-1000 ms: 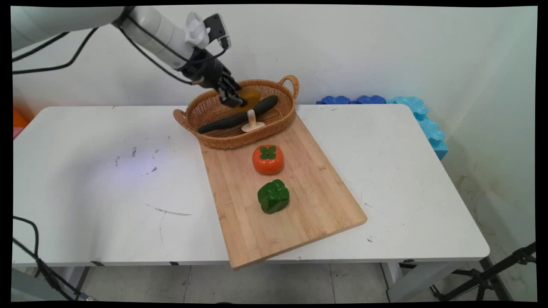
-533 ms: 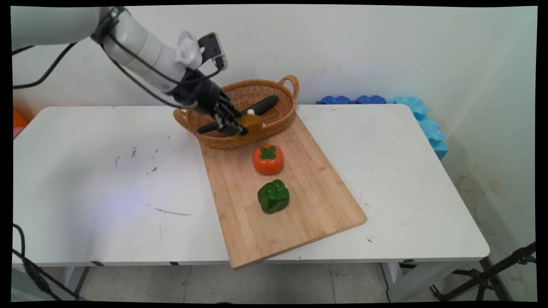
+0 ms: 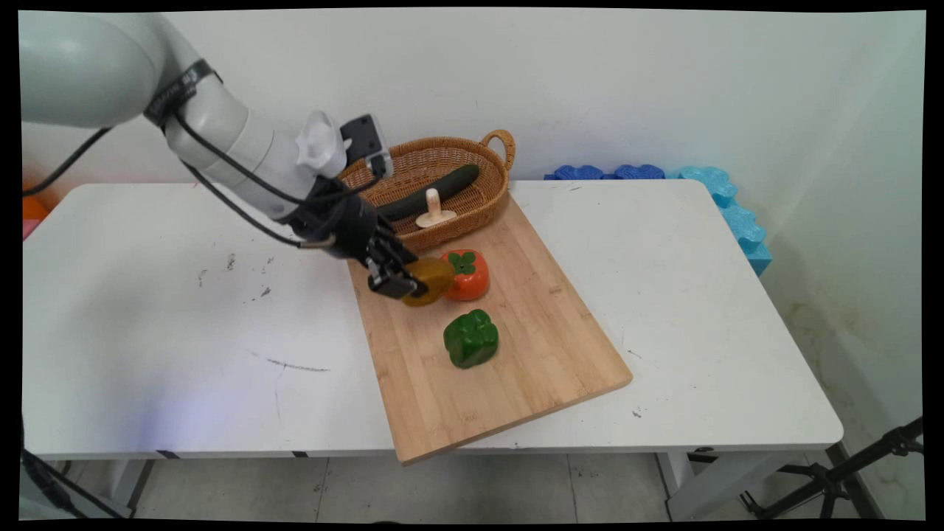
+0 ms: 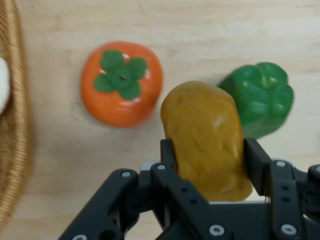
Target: Place the picked object on the cutting board
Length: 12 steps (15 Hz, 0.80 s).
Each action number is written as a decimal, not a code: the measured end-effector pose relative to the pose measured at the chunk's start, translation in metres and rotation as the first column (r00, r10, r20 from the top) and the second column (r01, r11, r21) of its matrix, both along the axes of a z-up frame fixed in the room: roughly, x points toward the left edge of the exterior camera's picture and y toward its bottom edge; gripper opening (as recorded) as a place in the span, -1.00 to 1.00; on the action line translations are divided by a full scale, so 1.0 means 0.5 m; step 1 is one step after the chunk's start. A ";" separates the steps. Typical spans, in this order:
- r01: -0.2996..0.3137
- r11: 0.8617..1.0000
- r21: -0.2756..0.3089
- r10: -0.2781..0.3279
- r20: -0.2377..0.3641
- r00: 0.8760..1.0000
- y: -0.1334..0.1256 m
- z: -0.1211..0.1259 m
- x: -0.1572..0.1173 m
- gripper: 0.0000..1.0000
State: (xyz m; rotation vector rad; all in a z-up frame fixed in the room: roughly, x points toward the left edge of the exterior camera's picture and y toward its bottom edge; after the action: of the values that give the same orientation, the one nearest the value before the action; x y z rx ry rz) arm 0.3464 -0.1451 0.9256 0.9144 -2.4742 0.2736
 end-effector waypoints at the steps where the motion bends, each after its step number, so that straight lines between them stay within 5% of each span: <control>1: -0.009 1.000 0.013 0.009 -0.002 1.000 0.007 -0.008 -0.003 -1.00; 12: -0.120 0.987 0.108 0.122 -0.010 0.993 0.039 -0.101 -0.022 -1.00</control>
State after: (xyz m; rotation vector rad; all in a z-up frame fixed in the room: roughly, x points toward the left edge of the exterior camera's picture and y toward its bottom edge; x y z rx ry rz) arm 0.3356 -0.1254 0.8749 1.1092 -2.4419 0.1747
